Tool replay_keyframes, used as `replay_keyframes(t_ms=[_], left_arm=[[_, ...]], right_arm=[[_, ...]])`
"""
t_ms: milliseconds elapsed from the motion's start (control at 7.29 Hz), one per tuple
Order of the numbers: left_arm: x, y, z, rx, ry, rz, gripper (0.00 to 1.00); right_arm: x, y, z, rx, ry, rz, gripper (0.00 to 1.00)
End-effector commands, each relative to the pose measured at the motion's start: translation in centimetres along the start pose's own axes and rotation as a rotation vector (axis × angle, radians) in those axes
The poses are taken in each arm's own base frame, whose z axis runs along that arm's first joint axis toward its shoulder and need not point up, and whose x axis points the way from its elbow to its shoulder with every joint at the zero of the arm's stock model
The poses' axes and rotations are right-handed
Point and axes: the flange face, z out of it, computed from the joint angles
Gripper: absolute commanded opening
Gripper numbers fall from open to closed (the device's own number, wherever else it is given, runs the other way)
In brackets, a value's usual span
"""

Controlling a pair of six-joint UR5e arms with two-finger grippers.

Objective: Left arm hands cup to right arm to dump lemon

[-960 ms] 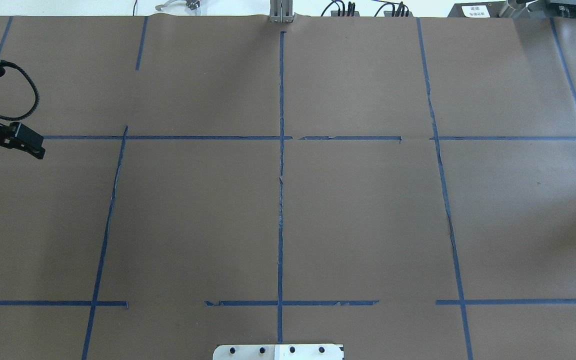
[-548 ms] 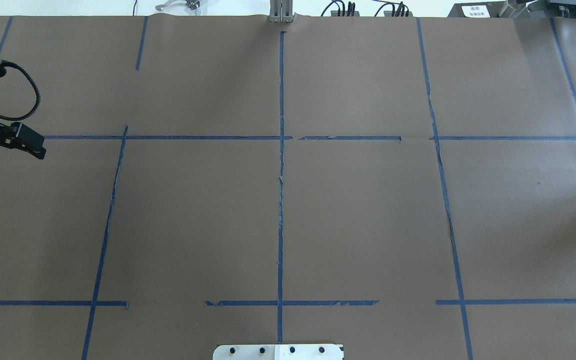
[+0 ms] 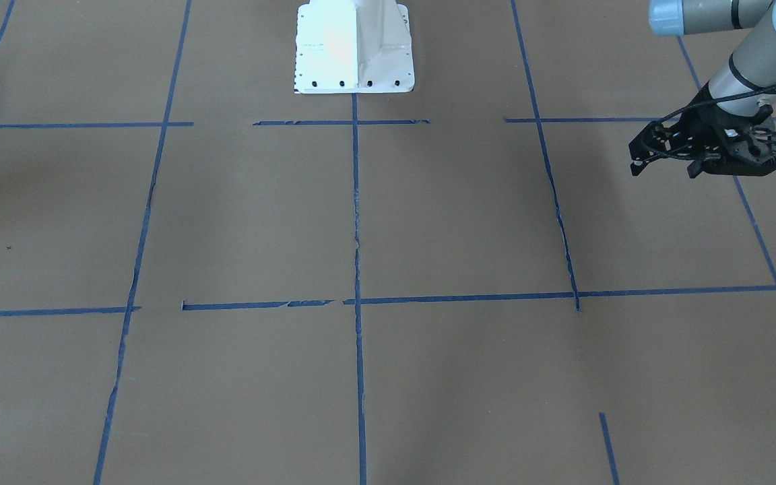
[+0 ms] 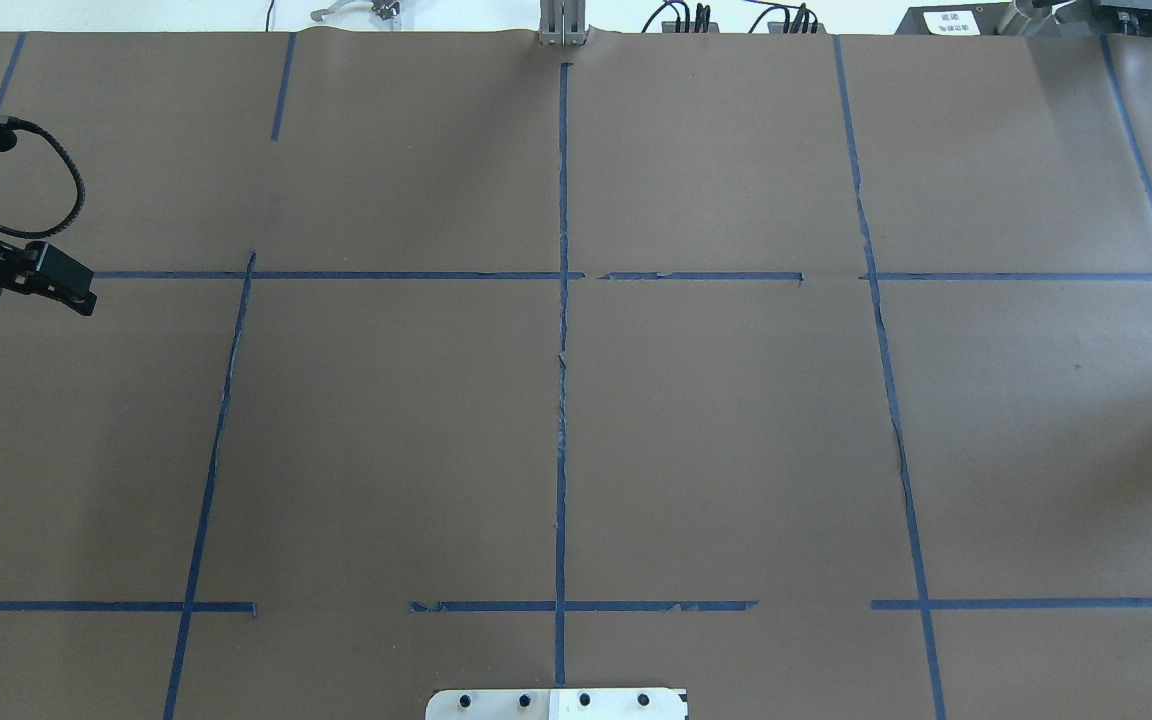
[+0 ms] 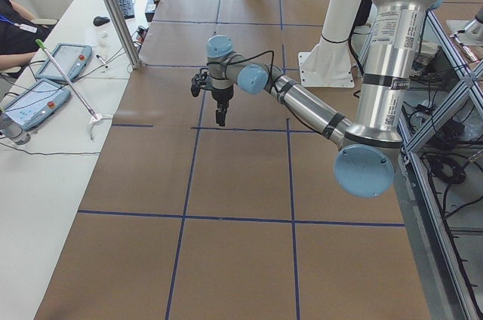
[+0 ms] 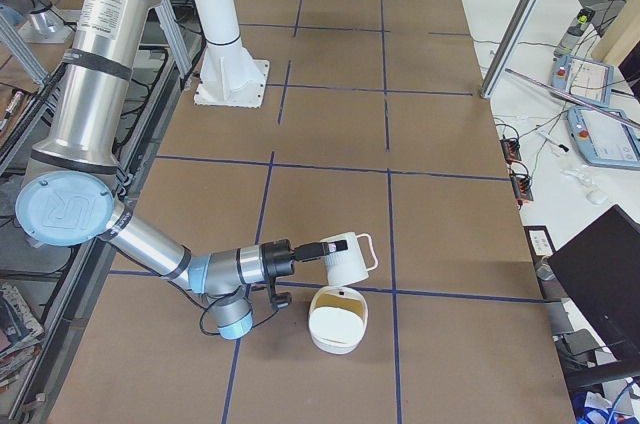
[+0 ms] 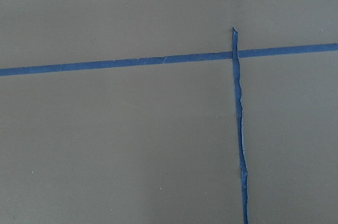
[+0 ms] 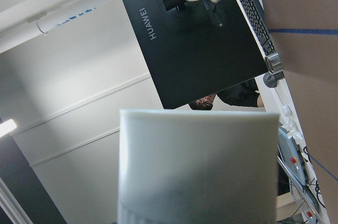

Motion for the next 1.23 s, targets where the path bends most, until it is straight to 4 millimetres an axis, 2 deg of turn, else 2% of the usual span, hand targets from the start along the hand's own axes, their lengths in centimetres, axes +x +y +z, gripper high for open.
replay_keyframes(t_ms=[0, 548, 1097], left_arm=[[0.1, 0.0, 0.0, -0.001, 0.002, 0.002, 1.00], [0.4, -0.2, -0.1, 0.002, 0.004, -0.005, 1.00], [0.4, -0.1, -0.1, 0.001, 0.004, -0.005, 1.00]], right_arm=[[-0.5, -0.2, -0.6, -0.002, -0.013, 0.112, 0.12], [-1.4, -0.4, -1.9, -0.028, -0.027, 0.199, 0.12], [-1.4, -0.4, -2.0, -0.030, -0.023, 0.199, 0.13]])
